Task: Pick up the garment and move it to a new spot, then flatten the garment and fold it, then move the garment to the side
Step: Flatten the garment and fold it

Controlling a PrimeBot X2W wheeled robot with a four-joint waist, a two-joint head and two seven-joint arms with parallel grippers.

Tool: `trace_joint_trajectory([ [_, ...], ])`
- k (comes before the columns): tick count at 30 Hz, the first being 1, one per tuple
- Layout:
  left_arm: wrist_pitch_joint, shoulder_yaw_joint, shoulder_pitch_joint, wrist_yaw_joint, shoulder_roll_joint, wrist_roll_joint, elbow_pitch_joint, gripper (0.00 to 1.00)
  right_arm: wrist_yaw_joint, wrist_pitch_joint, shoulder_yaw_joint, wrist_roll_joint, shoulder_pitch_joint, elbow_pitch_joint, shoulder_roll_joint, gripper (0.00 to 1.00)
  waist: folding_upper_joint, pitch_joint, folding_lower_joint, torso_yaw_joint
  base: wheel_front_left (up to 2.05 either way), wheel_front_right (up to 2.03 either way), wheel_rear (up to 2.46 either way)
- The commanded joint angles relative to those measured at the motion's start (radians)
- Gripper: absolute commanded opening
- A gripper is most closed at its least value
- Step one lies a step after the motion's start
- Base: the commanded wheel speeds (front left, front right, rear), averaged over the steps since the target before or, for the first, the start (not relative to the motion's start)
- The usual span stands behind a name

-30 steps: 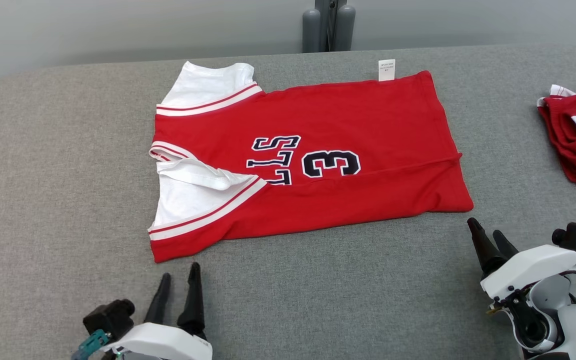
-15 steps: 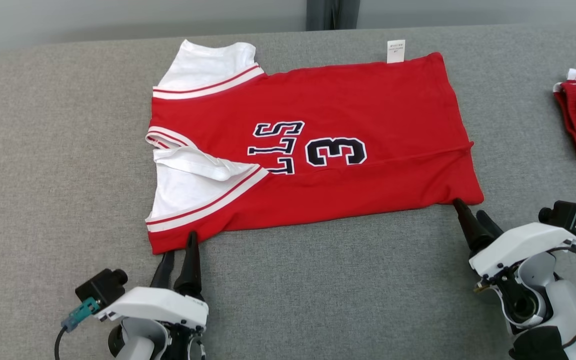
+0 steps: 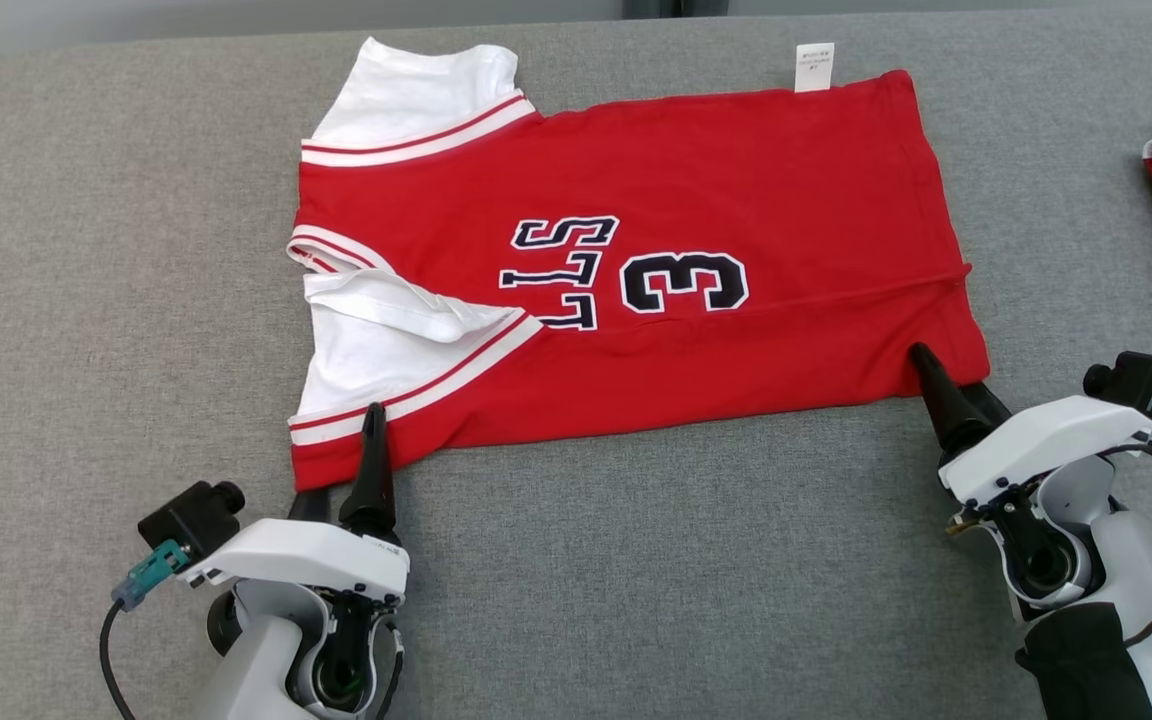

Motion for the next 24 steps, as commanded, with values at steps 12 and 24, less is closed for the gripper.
trace_joint_trajectory([
  [12,0.012,0.038,-0.018,-0.034,-0.001,0.028,0.041,0.0,-0.001,-0.02,0.016,0.01,-0.011,0.06,0.006,0.0,-0.0001,0.009,0.0001,0.004,0.0,0.0,0.0],
  [24,0.005,0.12,0.015,-0.017,0.004,0.202,-0.023,0.0,-0.001,-0.032,0.019,-0.01,-0.011,0.062,-0.017,0.0,-0.0001,-0.011,0.0001,-0.006,0.0,0.0,0.0],
])
